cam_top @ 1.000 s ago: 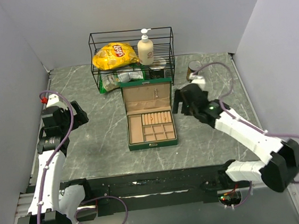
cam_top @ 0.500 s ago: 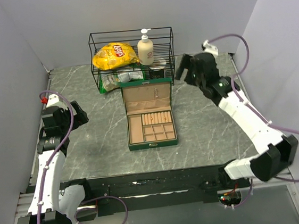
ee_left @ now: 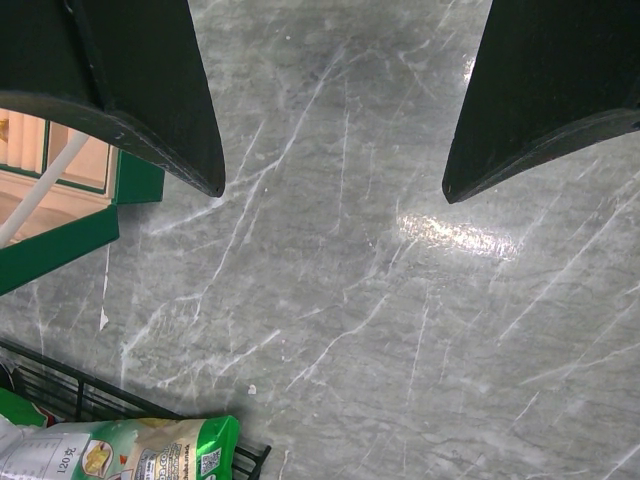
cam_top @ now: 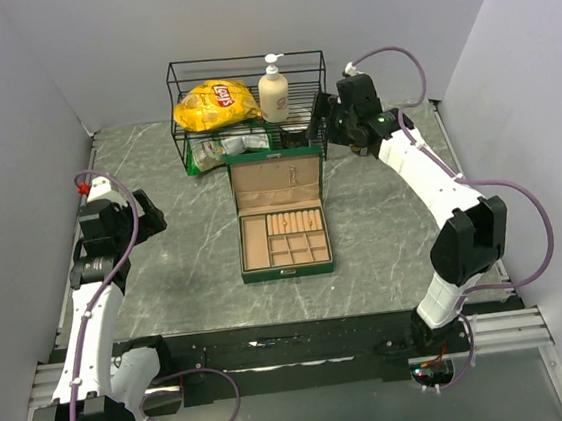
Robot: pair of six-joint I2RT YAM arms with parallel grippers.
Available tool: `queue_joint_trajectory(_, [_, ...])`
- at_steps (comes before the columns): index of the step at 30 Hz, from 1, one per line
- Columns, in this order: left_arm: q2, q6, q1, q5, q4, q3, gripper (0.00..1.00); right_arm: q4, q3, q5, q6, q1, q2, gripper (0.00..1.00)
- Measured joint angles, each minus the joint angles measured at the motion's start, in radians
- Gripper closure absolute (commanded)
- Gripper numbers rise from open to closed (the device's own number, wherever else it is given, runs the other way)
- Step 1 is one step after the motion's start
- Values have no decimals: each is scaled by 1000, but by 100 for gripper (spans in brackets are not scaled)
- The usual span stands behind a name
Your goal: Organize the mixed jewelry
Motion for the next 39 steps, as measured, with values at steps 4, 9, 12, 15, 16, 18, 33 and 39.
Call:
queue_joint_trajectory(4, [3, 0, 0, 6, 0, 0, 4, 4, -26, -76, 0, 0, 8, 0])
queue_joint_trajectory(9, [12, 0, 0, 10, 0, 0, 4, 43, -108, -145, 4, 0, 6, 0])
queue_joint_trajectory(12, [15, 0, 0, 17, 0, 0, 4, 95, -146, -169, 5, -4, -5, 0])
queue_joint_trajectory(15, [20, 0, 0, 25, 0, 0, 4, 122, -182, -181, 3, -4, -30, 0])
queue_joint_trajectory(16, [22, 0, 0, 27, 0, 0, 4, 132, -196, -185, 4, -4, -39, 0])
queue_joint_trajectory(18, [24, 0, 0, 30, 1, 0, 4, 155, -222, -191, 4, -4, -56, 0])
queue_joint_trajectory(33, [24, -17, 0, 135, 18, 1, 4, 258, -484, -259, 29, 7, -281, 0])
queue_joint_trajectory(39, [34, -82, -3, 230, 8, 68, 4, 294, -579, -294, 59, 10, -356, 0])
